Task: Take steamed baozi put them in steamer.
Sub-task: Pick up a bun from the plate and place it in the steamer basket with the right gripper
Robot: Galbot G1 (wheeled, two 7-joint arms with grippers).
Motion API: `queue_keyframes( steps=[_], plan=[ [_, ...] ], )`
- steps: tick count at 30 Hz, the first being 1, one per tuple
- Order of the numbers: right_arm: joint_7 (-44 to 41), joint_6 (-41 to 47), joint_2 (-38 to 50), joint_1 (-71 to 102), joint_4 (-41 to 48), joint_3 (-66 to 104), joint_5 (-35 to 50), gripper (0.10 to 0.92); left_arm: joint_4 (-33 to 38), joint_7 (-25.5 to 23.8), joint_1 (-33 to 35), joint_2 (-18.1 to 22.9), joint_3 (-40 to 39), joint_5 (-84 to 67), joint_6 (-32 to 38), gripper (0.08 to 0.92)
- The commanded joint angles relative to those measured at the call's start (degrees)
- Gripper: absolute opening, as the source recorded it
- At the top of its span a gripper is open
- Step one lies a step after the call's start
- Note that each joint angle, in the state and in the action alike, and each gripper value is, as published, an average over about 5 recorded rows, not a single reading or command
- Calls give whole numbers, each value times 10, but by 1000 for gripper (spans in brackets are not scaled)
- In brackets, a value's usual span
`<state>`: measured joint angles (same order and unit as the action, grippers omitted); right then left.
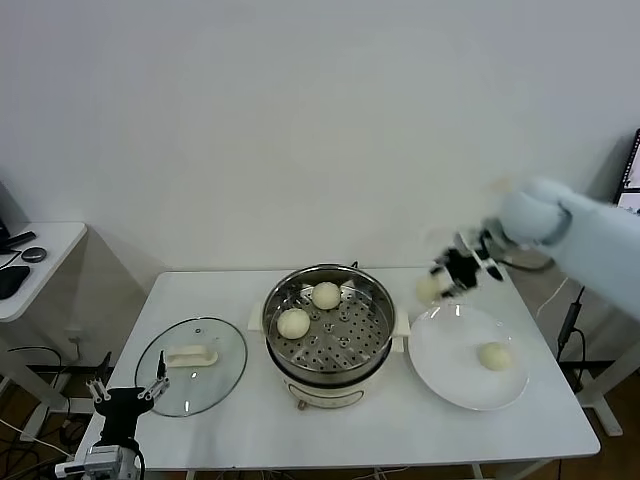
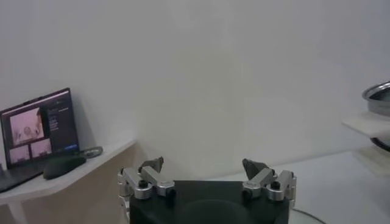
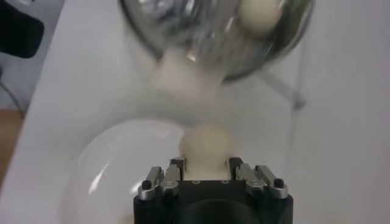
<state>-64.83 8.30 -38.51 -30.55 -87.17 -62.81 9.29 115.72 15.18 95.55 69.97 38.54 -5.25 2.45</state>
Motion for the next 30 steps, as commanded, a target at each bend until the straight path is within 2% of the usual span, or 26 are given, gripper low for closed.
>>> queue_keyframes(
  steps=[1,7,15,25,30],
  plan=[
    [16,-109,-169,-124,-11,-109,45,458,1,2,3,0,4,1,2,823],
    [30,-220,-247,-49,15,-121,-15,463,2,3,8,1,16,1,4,823],
    [49,-313,-275,19,21,-124,-120,475,2,4,11,6,26,1,5,823],
    [53,-366,-272,43,9,-113,-225,475,-7,7,10,9,27,2,11,823],
    [47,-373,-270,38,7,-112,-234,484,-8,8,9,10,26,1,11,823]
  ],
)
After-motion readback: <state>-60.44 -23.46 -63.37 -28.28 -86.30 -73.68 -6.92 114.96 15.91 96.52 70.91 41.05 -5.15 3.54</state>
